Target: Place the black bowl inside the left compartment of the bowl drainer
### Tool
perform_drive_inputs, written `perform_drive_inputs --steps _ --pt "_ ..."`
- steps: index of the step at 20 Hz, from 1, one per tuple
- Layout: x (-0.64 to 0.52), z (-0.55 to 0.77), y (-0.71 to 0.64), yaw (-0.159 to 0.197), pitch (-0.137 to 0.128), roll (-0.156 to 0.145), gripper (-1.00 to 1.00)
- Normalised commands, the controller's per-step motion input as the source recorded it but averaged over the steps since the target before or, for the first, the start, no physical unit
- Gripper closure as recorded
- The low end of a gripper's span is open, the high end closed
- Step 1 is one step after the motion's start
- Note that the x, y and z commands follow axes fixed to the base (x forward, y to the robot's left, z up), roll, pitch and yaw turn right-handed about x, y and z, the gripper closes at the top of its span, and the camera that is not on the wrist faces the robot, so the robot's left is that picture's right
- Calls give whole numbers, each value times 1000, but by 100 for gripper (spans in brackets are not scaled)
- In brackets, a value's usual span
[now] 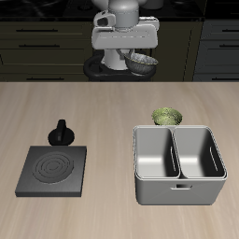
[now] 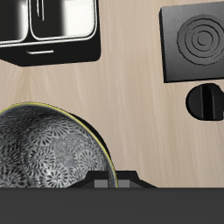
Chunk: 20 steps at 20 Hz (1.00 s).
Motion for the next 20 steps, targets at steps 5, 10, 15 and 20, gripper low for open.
perform_drive_inputs --steps 5,10,15,20 --pt "459 119 339 22 17 6 100" --pt "425 87 317 -1 31 21 100" --pt "445 71 313 6 47 10 100" --pt "356 109 308 4 15 -5 100"
